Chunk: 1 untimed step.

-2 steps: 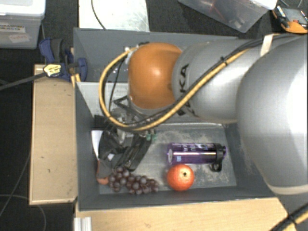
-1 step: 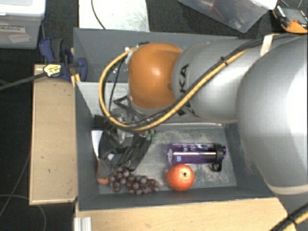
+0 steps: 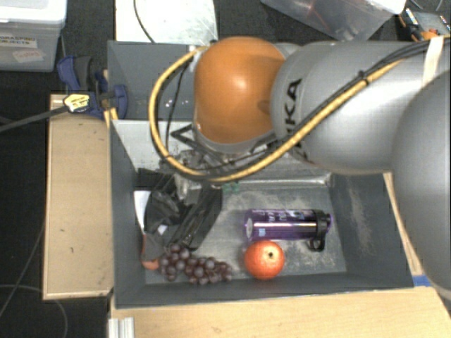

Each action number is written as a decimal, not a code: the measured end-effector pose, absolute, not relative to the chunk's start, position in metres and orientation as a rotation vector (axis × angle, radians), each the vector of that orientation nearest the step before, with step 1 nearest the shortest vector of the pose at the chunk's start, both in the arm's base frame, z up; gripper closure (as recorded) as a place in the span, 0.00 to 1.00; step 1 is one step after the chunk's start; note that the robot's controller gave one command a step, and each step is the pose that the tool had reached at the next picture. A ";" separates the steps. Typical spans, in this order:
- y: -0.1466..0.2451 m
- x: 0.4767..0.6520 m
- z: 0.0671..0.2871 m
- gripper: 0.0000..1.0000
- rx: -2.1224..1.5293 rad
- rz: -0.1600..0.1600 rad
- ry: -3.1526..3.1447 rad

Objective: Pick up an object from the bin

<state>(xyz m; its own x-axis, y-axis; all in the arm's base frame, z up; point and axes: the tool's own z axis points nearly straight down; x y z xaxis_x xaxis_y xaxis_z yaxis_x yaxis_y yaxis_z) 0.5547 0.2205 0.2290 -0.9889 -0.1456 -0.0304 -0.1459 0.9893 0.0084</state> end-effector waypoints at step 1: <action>0.220 0.556 0.227 1.00 -0.188 0.018 3.108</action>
Offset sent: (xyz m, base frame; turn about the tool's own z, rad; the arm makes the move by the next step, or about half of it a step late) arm -0.0055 -0.0046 -0.0603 0.1716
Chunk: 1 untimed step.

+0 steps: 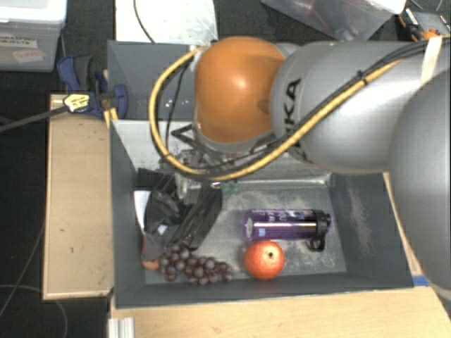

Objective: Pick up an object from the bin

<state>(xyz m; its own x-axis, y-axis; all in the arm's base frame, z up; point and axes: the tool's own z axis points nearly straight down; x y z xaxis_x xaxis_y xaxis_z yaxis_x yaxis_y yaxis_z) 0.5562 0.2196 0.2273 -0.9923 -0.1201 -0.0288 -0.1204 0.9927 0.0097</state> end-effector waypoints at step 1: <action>0.215 0.549 0.168 1.00 0.040 0.019 3.115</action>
Offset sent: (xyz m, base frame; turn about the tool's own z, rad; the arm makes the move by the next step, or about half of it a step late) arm -0.0052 0.0030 -0.0819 -0.0348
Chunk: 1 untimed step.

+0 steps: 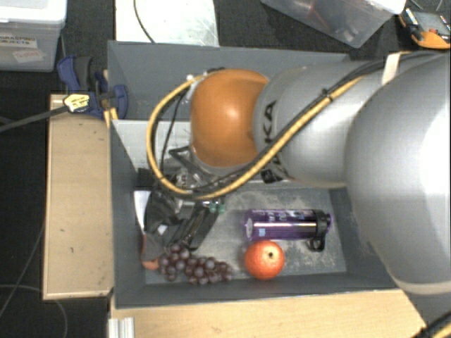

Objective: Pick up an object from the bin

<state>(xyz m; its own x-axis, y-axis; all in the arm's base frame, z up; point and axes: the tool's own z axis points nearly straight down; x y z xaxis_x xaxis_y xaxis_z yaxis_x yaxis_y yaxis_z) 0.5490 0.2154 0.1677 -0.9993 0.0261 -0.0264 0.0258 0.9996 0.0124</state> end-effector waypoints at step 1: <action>0.223 0.551 0.145 1.00 -0.240 0.021 3.096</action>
Offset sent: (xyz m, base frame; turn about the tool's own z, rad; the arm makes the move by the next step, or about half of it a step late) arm -0.0008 -0.0075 0.0479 -0.0139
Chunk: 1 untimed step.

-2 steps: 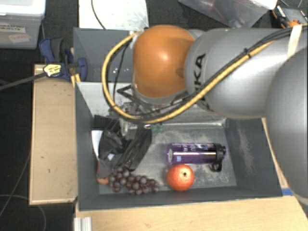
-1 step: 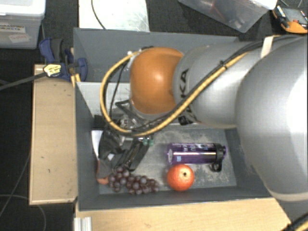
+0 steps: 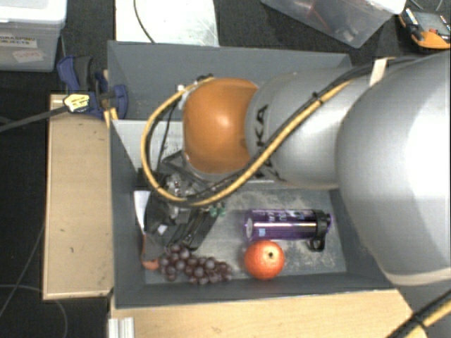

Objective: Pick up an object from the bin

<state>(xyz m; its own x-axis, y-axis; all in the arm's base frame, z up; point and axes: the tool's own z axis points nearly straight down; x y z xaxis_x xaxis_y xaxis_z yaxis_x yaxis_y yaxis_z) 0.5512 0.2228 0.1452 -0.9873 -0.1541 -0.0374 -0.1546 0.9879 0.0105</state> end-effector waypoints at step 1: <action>0.208 0.549 0.217 1.00 0.019 0.023 3.107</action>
Offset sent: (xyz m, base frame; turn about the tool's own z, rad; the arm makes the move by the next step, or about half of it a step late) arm -0.0134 -0.1253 -0.0396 0.2056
